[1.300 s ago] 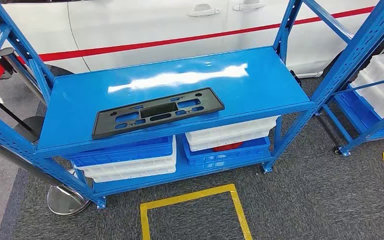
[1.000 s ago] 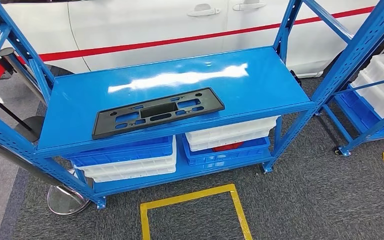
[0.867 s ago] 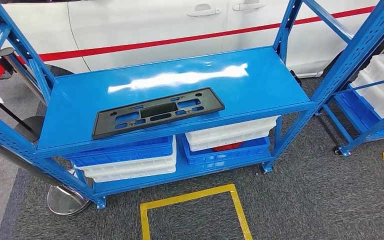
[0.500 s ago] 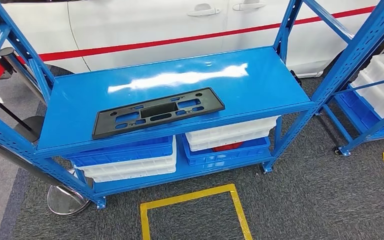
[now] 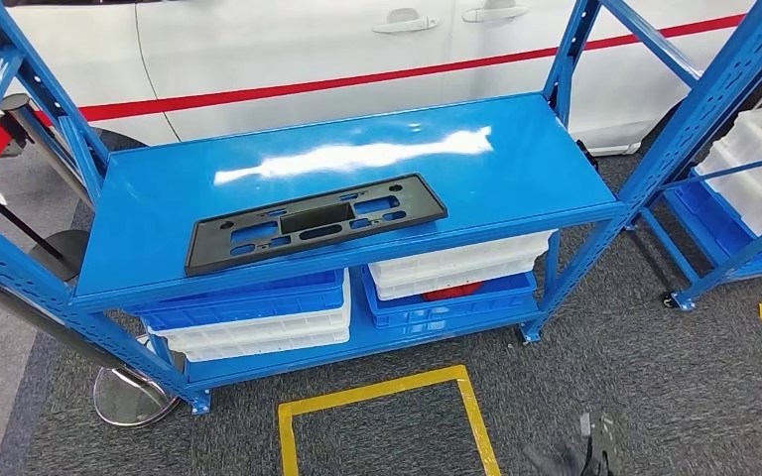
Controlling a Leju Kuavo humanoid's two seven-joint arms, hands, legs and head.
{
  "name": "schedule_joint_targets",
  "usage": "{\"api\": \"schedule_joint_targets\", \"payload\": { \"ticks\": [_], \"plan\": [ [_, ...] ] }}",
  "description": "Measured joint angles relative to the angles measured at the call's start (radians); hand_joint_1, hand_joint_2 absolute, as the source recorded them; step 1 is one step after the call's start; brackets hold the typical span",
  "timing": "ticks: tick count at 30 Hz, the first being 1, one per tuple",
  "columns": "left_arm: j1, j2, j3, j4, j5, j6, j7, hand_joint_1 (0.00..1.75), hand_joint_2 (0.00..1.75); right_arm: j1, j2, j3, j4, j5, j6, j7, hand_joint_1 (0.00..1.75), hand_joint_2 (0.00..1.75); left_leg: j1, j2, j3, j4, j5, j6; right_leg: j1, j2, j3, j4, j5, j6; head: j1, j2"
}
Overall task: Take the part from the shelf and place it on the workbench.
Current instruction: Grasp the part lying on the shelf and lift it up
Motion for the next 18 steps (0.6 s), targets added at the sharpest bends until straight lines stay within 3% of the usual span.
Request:
{"api": "schedule_joint_targets", "payload": {
  "ticks": [10,14,18],
  "plan": [
    [-0.013,-0.017,0.081,0.013,-0.003,0.026,-0.064,0.0,0.0,-0.229,-0.144,0.162,0.046,-0.176,0.038,-0.101,0.0,1.75,-0.003,-0.002,-0.004,0.006,0.0,0.004,-0.004,0.0,-0.001,-0.002,0.004,0.005,0.0,0.0],
    [-0.018,-0.022,0.114,0.019,-0.003,0.037,-0.09,0.0,0.0,-0.321,-0.2,0.227,0.065,-0.247,0.053,-0.142,0.0,1.75,-0.007,-0.002,-0.009,0.013,-0.001,0.011,-0.007,-0.001,-0.003,-0.002,0.007,0.012,0.0,0.0],
    [-0.024,-0.028,0.146,0.022,-0.006,0.047,-0.116,0.0,0.0,-0.413,-0.257,0.293,0.082,-0.316,0.068,-0.182,0.0,1.75,-0.009,-0.003,-0.017,0.016,0.003,0.027,-0.009,0.0,-0.004,-0.01,0.015,0.027,0.0,0.0]
  ]
}}
